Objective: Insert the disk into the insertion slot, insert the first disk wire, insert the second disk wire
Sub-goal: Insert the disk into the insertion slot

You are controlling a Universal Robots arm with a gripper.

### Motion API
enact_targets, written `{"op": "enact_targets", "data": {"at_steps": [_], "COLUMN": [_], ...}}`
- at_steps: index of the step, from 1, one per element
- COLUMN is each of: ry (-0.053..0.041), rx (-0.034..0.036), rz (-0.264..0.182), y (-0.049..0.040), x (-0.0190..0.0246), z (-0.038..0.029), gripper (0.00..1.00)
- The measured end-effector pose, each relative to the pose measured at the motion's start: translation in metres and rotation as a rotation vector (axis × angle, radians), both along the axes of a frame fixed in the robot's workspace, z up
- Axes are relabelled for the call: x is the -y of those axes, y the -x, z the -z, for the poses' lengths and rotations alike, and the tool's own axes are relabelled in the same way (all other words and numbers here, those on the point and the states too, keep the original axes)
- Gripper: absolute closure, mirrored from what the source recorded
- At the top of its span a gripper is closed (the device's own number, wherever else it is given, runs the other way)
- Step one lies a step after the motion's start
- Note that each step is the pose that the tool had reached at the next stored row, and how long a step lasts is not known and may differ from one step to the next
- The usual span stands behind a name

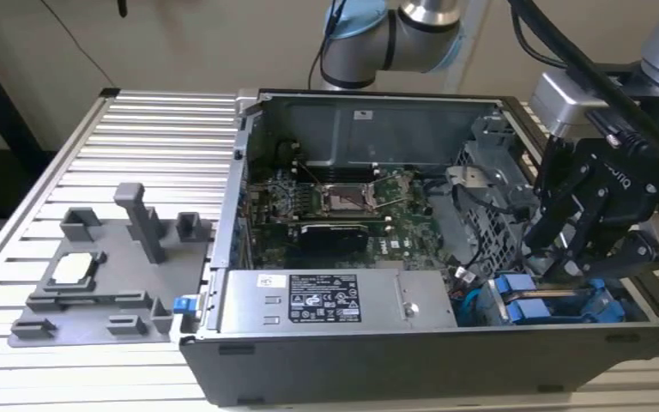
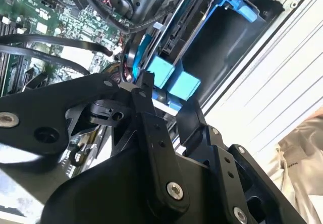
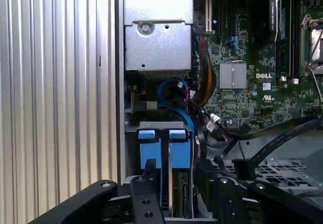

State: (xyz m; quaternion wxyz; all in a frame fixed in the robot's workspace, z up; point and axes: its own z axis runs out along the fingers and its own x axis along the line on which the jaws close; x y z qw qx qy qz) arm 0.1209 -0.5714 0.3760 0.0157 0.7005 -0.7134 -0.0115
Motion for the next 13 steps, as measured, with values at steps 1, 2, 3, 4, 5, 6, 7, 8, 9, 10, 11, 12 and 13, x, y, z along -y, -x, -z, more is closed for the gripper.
{"op": "enact_targets", "data": {"at_steps": [1, 2, 3, 4, 5, 6, 7, 8, 9, 10, 11, 12, 13], "ry": [0.0007, 0.0007, 0.0008, 0.0008, 0.0008, 0.0010, 0.0011, 0.0012, 0.0012, 0.0011, 0.0010, 0.0011, 0.0011], "rx": [0.0000, -0.0001, -0.0001, -0.0001, -0.0001, -0.0001, -0.0001, -0.0001, -0.0001, -0.0001, -0.0001, -0.0001, -0.0001], "rz": [0.000, 0.000, 0.000, 0.000, 0.000, 0.000, 0.000, 0.000, 0.000, 0.000, 0.000, 0.000, 0.000], "y": [0.0000, 0.0000, 0.0000, 0.0000, 0.0000, -0.0002, -0.0008, -0.0018, -0.0032, -0.0051, -0.0071, -0.0092, -0.0111], "x": [-0.0001, -0.0002, -0.0002, -0.0002, -0.0002, -0.0002, -0.0003, -0.0003, -0.0003, -0.0003, -0.0004, -0.0004, -0.0005], "z": [-0.0015, -0.0017, -0.0017, -0.0017, -0.0017, -0.0018, -0.0018, -0.0018, -0.0018, -0.0018, -0.0018, -0.0018, -0.0018], "gripper": [0.53, 0.53, 0.53, 0.53, 0.53, 0.53, 0.53, 0.53, 0.53, 0.53, 0.53, 0.53, 0.53]}}
